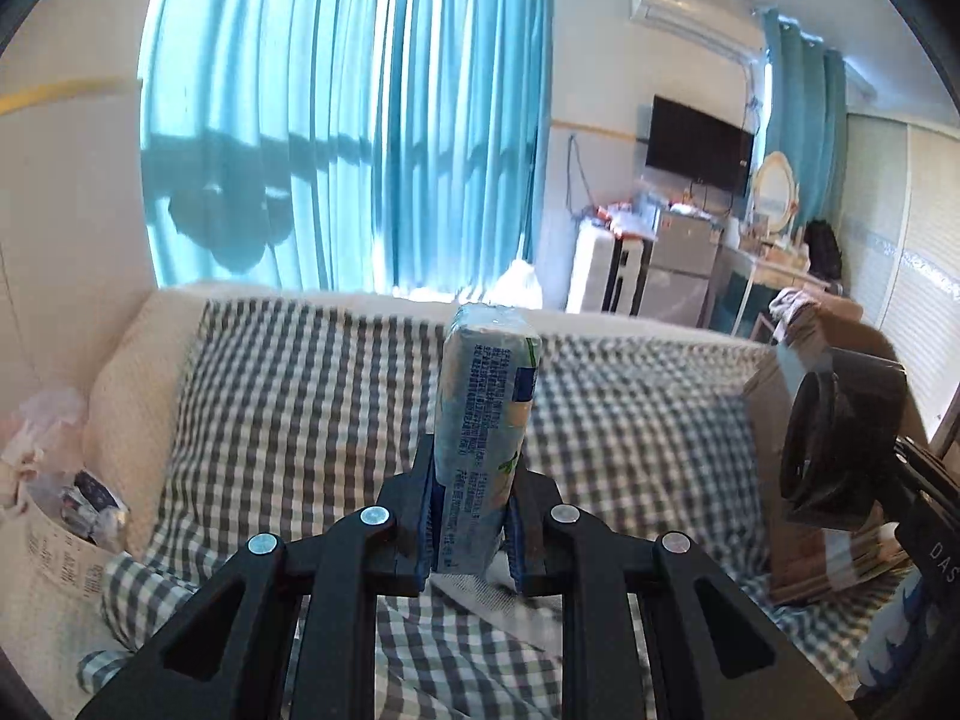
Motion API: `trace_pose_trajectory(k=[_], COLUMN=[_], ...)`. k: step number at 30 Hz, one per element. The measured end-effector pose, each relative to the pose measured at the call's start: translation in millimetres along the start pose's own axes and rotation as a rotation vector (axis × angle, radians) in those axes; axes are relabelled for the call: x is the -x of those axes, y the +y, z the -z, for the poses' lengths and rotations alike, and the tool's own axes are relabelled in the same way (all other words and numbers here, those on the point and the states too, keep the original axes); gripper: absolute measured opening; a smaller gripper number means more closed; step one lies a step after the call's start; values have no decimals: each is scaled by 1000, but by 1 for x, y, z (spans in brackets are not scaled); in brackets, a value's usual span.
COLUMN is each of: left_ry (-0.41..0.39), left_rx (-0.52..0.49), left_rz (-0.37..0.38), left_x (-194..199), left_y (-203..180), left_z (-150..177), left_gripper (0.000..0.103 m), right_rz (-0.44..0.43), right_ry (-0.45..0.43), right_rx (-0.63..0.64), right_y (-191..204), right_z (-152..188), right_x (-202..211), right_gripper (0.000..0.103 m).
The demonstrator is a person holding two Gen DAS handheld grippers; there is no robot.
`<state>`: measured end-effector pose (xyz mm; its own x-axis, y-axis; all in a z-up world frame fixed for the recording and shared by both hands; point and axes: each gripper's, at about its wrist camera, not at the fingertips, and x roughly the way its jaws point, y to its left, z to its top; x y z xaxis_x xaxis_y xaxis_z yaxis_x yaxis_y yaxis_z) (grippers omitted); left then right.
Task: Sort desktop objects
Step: 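Lift the tissue pack and black cup and carry them toward the box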
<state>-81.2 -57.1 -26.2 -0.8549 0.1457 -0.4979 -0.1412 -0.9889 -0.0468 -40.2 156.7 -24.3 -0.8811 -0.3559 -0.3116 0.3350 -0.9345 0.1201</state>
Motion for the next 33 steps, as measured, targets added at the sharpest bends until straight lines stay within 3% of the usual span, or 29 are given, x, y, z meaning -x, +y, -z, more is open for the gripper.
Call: trace_pose_trajectory(k=[13, 27, 33], left_ry=[-110, -130, -126], left_rx=[-4, -8, -42], left_rz=[11, 20, 67], left_x=[59, 62, 56], left_y=[-25, -52, -79], left_z=[-4, -3, -6], left_gripper=[19, 19, 19], right_rz=[17, 47, 103], right_ry=[-104, -158, -178], right_rx=[61, 105, 110], right_y=[13, 5, -12], right_z=[-9, -8, -5], right_x=[65, 104, 120], right_gripper=[6, 6, 7])
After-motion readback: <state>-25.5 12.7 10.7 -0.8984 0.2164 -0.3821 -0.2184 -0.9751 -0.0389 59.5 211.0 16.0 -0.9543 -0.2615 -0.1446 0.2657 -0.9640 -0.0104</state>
